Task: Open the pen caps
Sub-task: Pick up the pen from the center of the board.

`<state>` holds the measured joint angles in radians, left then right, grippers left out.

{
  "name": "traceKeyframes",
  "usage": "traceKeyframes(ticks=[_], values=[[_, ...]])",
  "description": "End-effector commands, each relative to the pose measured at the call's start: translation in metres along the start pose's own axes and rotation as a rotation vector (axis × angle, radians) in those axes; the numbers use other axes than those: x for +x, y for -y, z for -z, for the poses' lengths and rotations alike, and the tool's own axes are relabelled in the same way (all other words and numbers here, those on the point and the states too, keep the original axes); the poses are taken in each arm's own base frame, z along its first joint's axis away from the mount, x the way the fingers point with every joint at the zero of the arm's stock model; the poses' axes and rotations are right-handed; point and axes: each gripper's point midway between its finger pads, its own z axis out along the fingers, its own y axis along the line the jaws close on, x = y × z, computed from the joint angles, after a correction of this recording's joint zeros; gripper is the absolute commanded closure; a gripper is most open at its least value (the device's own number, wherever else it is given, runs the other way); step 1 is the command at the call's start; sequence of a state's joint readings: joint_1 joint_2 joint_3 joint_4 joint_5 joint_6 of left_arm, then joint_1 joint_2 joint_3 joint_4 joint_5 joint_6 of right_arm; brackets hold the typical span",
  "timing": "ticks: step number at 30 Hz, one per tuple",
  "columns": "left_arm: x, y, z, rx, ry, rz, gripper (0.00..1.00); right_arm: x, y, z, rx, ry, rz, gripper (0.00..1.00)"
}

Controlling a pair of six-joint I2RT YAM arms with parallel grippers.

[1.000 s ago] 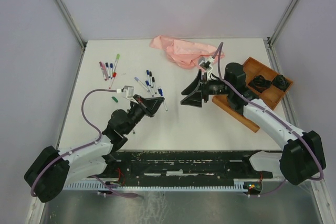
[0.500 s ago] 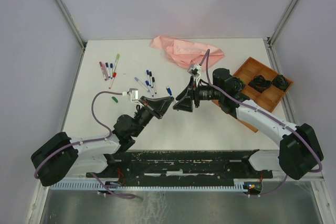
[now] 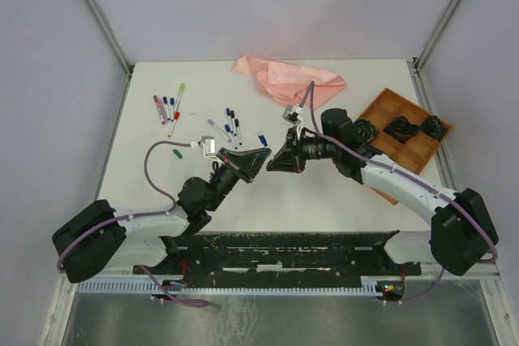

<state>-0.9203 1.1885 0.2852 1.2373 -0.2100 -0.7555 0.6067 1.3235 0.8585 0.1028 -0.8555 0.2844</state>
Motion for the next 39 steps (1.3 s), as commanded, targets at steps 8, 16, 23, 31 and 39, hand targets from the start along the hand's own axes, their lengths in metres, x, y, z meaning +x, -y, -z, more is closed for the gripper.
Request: traceKeyframes(ticks=[8,16,23,31,39], values=[[-0.022,0.021,-0.003,0.016,0.047,0.056,0.35,-0.027,-0.006,0.004,0.009,0.018,0.055,1.0],[-0.038,0.017,-0.012,-0.12,-0.056,-0.002,0.21,-0.026,-0.013,0.005,-0.027,-0.001,0.066,1.0],[-0.033,0.017,-0.029,-0.098,-0.2,0.019,0.37,-0.028,-0.023,0.007,-0.072,0.001,0.08,1.0],[-0.027,0.026,-0.033,-0.053,-0.243,0.016,0.56,-0.026,-0.023,0.006,-0.077,-0.008,0.076,1.0],[-0.03,0.023,-0.032,-0.059,-0.24,0.014,0.55,-0.025,-0.023,0.005,-0.083,-0.015,0.079,1.0]])
